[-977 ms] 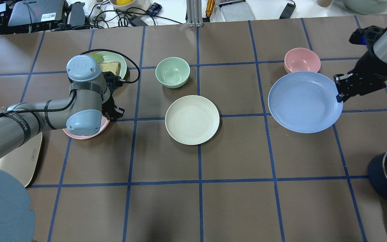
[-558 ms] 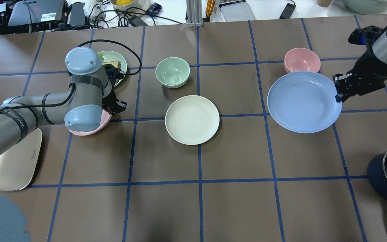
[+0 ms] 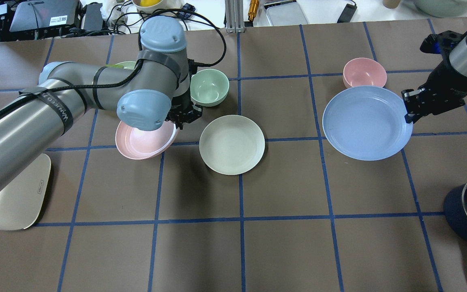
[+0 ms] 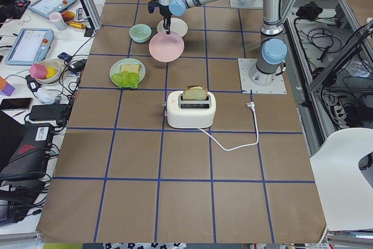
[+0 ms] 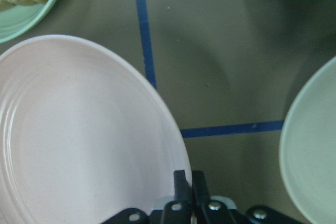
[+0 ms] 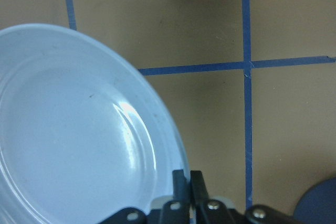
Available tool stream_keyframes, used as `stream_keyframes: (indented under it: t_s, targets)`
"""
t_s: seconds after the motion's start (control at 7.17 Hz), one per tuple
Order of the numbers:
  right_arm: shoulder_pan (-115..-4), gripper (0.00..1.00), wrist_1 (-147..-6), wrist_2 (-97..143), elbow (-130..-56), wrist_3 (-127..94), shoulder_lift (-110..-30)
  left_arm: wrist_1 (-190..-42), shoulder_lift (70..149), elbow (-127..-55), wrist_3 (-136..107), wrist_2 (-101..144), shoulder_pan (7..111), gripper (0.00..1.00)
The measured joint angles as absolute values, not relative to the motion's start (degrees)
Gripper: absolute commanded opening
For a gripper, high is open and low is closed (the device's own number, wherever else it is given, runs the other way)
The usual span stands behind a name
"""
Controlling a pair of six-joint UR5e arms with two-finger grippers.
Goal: Stack three plates with pink and blue
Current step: 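Carry the pink plate with the left gripper onto the cream plate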
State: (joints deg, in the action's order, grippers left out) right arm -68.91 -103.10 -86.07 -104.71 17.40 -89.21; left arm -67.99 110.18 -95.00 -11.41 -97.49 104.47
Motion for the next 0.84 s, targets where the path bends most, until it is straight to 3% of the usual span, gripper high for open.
stream_keyframes:
  t_s: [0.7, 0.84]
  targets:
    - [-68.9, 0.0, -103.2, -86.2, -104.7, 17.4, -89.1, -64.5, 120.6, -83.9, -30.1, -93.4, 119.0, 0.0]
    - [-68.9, 0.0, -103.2, -86.2, -104.7, 17.4, -89.1, -64.4, 122.1, -83.2, -30.7, -93.3, 119.8, 0.97]
